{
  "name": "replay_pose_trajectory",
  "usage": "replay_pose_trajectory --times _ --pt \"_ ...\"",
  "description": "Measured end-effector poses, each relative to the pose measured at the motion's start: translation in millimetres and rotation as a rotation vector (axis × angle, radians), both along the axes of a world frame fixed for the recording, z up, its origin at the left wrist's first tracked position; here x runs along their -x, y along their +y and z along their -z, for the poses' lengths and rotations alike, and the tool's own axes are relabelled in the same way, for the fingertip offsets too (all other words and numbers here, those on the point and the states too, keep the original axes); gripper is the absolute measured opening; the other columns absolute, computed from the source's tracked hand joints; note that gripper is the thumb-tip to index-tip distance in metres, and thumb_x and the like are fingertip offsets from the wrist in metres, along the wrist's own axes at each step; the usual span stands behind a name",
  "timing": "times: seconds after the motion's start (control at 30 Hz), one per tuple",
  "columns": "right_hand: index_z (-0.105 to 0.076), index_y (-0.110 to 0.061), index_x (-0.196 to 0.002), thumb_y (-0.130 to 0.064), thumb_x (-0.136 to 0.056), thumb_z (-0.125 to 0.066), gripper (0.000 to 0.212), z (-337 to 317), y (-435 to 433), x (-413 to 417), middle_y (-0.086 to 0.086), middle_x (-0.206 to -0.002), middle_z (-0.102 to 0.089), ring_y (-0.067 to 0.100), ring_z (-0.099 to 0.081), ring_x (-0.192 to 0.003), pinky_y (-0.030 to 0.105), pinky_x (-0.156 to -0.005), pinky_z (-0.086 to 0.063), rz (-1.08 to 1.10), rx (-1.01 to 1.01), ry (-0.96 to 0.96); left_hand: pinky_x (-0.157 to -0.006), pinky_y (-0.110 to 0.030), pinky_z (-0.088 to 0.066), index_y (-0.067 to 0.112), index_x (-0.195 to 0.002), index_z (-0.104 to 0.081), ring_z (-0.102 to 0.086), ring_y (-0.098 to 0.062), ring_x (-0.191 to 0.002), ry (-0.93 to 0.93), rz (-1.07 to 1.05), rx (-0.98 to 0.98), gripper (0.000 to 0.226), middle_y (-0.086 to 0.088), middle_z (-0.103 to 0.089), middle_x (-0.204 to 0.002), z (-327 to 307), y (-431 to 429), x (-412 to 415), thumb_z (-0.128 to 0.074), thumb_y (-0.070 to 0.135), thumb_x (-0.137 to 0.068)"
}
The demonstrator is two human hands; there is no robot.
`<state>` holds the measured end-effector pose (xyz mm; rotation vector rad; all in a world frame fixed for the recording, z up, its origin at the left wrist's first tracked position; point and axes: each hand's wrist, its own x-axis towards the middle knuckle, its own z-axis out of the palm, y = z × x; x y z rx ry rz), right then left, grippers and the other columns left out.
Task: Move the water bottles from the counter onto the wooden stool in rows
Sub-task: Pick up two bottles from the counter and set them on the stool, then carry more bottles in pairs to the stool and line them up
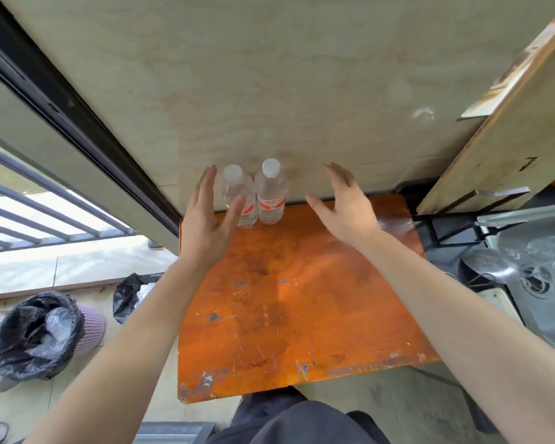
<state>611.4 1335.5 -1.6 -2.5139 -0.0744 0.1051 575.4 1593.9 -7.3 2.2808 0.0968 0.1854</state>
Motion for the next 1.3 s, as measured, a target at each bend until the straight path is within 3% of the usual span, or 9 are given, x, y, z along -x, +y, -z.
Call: replay_pose_trajectory --times 0.13,0.23,0.43,0.6,0.8,1.07,1.3 --pt "-0.034 -0.019 -0.155 -0.051 -0.100 -0.052 0.066 -27.9 -54.4 37.5 0.009 -0.165 -0.021 0.027 -0.032 -0.147 0.041 -0.110 -0.039 0.122 0.022 -0.245 -0.102 -0.051 -0.047 0.029 -0.155 -0.029 -0.032 -0.017 -0.145 -0.179 -0.018 -0.082 0.067 0.005 -0.026 -0.162 -36.6 -27.1 23.0 -0.049 0.057 -0.098" --pt "-0.035 -0.015 -0.154 -0.052 -0.100 -0.051 0.068 -48.4 -107.1 83.6 0.015 -0.165 -0.020 0.028 -0.025 -0.150 0.041 -0.117 -0.032 0.229 0.055 -0.405 -0.112 -0.053 -0.037 0.026 -0.154 -0.030 -0.028 -0.021 -0.148 -0.225 0.035 -0.105 0.068 0.002 -0.024 -0.164 -58.0 -71.8 38.6 -0.042 0.060 -0.097" --pt "-0.035 -0.011 -0.155 -0.054 -0.099 -0.050 0.072 -94.4 -255.8 234.6 0.021 -0.164 -0.020 0.034 -0.021 -0.152 0.050 -0.120 -0.026 0.431 0.228 -0.621 -0.122 -0.044 -0.019 0.016 -0.155 -0.029 -0.019 -0.027 -0.151 -0.416 0.396 -0.128 0.067 -0.012 -0.021 -0.164 -110.7 -230.4 94.6 -0.038 0.053 -0.099" --pt "-0.027 -0.016 -0.158 -0.061 -0.099 -0.041 0.075 -135.4 -387.8 411.3 0.018 -0.166 -0.013 0.034 -0.016 -0.153 0.054 -0.121 -0.024 0.682 0.355 -0.654 -0.119 -0.045 -0.026 0.019 -0.150 -0.043 -0.024 -0.028 -0.149 -0.552 0.626 0.001 0.058 -0.014 -0.026 -0.162 -155.4 -393.1 198.3 -0.045 0.049 -0.100" --pt "-0.033 -0.014 -0.156 -0.058 -0.099 -0.045 0.073 -146.3 -503.9 593.2 0.017 -0.166 -0.017 0.032 -0.018 -0.153 0.049 -0.122 -0.021 0.960 0.403 -0.676 -0.116 -0.042 -0.024 0.022 -0.153 -0.036 -0.022 -0.026 -0.150 -0.589 0.942 -0.009 0.059 -0.010 -0.021 -0.164 -172.6 -555.7 334.5 -0.047 0.046 -0.100" --pt "-0.042 -0.010 -0.150 -0.051 -0.097 -0.055 0.068 -114.8 -641.7 727.1 0.018 -0.162 -0.027 0.033 -0.029 -0.149 0.053 -0.116 -0.031 1.210 0.422 -0.689 -0.118 -0.035 -0.019 0.019 -0.154 -0.036 -0.019 -0.021 -0.152 -0.622 1.262 -0.032 0.064 -0.009 -0.022 -0.164 -155.7 -741.6 427.5 -0.043 0.051 -0.098" --pt "-0.043 -0.009 -0.150 -0.055 -0.096 -0.050 0.071 -98.4 -793.3 821.8 0.017 -0.163 -0.028 0.031 -0.030 -0.149 0.045 -0.119 -0.028 1.359 0.478 -0.553 -0.116 -0.042 -0.024 0.032 -0.155 -0.029 -0.017 -0.020 -0.151 -0.483 1.433 0.012 0.061 0.001 -0.015 -0.166 -140.0 -956.2 506.6 -0.043 0.055 -0.101"
